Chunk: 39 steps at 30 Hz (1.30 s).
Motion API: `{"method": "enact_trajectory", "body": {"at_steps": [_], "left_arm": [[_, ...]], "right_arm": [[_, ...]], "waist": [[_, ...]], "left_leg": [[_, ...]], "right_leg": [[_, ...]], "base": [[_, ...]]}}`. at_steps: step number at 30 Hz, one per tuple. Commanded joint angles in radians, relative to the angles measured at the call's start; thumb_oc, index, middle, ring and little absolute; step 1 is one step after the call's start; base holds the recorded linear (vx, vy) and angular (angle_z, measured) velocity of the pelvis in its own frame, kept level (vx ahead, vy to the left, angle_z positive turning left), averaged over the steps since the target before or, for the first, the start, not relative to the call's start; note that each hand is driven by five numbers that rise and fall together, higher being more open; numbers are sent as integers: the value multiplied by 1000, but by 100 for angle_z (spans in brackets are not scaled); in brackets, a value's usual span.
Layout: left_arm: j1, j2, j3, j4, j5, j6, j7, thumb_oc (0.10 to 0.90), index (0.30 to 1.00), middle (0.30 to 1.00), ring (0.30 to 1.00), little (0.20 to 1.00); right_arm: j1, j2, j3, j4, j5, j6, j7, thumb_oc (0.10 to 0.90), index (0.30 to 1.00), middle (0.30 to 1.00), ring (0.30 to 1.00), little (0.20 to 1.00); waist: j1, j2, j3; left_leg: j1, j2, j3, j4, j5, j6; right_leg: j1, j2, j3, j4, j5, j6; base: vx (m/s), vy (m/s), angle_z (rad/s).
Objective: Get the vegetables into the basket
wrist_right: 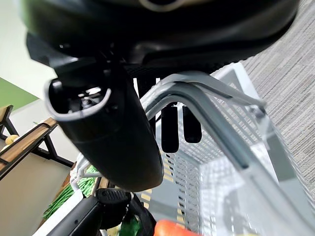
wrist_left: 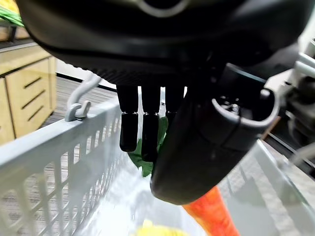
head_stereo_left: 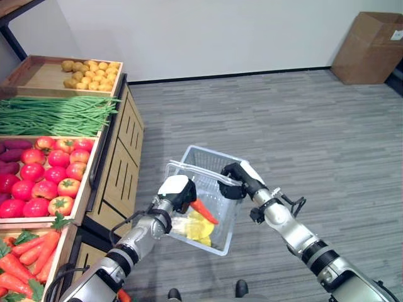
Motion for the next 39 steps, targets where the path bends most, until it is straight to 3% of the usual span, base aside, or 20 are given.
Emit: {"method": "enact_trajectory", "body": {"at_steps": [1, 6, 11, 17, 20, 22, 25, 29, 31, 33, 35, 39], "left_arm": [[-90, 3, 7, 55, 28, -29, 78, 900, 1000, 1000, 1000, 1000], [-62, 12, 2, 0, 9, -50, 60, 900, 1000, 1000, 1000, 1000], [12, 26, 4, -131, -117, -117, 7, 900, 1000, 1000, 1000, 1000], [154, 91, 34, -333, -373, -188, -142, 900, 1000, 1000, 1000, 1000], [303, 132, 82, -399, -569, -190, -212, 900, 1000, 1000, 1000, 1000], [332, 140, 94, -393, -602, -190, -229, 900, 1000, 1000, 1000, 1000], [418, 144, 143, -321, -652, -174, -260, 900, 1000, 1000, 1000, 1000], [464, 136, 177, -125, -559, -160, -259, 900, 1000, 1000, 1000, 1000], [474, 29, 285, 200, -564, -119, -218, 900, 1000, 1000, 1000, 1000], [465, 8, 311, 256, -571, -114, -205, 900, 1000, 1000, 1000, 1000], [431, -45, 388, 461, -590, -92, -174, 900, 1000, 1000, 1000, 1000], [416, -61, 418, 545, -580, -84, -160, 900, 1000, 1000, 1000, 1000]], "right_arm": [[-95, 57, -49, -148, 70, -135, -52, 400, 300, 300, 300, 300], [-83, 57, -66, -116, 62, -129, -58, 400, 300, 300, 300, 300], [-56, 59, -106, -43, 52, -115, -76, 400, 300, 300, 300, 300], [-22, 46, -184, 97, 20, -92, -97, 400, 300, 300, 300, 300], [-7, 11, -235, 236, -33, -65, -113, 400, 300, 300, 300, 300], [-11, 2, -238, 269, -49, -60, -113, 400, 300, 300, 300, 300], [-19, -30, -259, 381, -82, -46, -117, 400, 300, 300, 300, 300], [-41, -70, -274, 530, -113, -28, -115, 400, 300, 300, 300, 300], [-60, -102, -295, 646, -126, -14, -112, 400, 300, 300, 300, 300], [-68, -108, -297, 673, -129, -12, -113, 400, 300, 300, 300, 300], [-103, -133, -308, 794, -135, -3, -114, 400, 300, 300, 300, 300], [-110, -137, -319, 857, -136, 2, -115, 400, 300, 300, 300, 300]], "waist": [[2, -52, -107], [7, -53, -107], [15, -53, -105], [36, -54, -97], [57, -47, -83], [59, -46, -80], [74, -43, -67], [93, -42, -57], [105, -39, -41], [106, -37, -38], [114, -32, -28], [116, -29, -23]], "left_leg": [[-15, 7, -19, 1, -39, -28], [-14, 8, -22, 1, -38, -27], [-15, 6, -32, 1, -38, -26], [-22, 4, -54, 1, -34, -24], [-31, 3, -73, 1, -28, -23], [-34, 2, -78, 1, -26, -23], [-44, 2, -87, 1, -20, -24], [-58, 0, -102, 1, -13, -25], [-77, -2, -113, 1, -1, -27], [-81, -2, -117, 1, 1, -27], [-91, 0, -125, 1, 6, -30], [-94, 2, -127, 1, 8, -32]], "right_leg": [[-1, -82, -38, 1, -8, 83], [4, -84, -44, 1, -9, 82], [9, -85, -51, 1, -11, 80], [14, -82, -65, 1, -14, 77], [17, -81, -80, 1, -15, 75], [17, -80, -84, 1, -15, 75], [16, -81, -93, 1, -15, 74], [13, -81, -105, 1, -15, 74], [4, -81, -115, 1, -11, 72], [2, -81, -116, 1, -10, 71], [-5, -79, -120, 1, -10, 67], [-7, -76, -124, 1, -12, 65]], "base": [[0, 0, 0], [0, 0, 0], [0, 0, 0], [5, -7, 2], [-3, -14, 12], [-16, -14, 13], [-21, -14, 12], [-16, -18, 14], [-54, -24, 14], [-21, -18, 17], [-12, -14, 4], [4, -12, 4]]}}
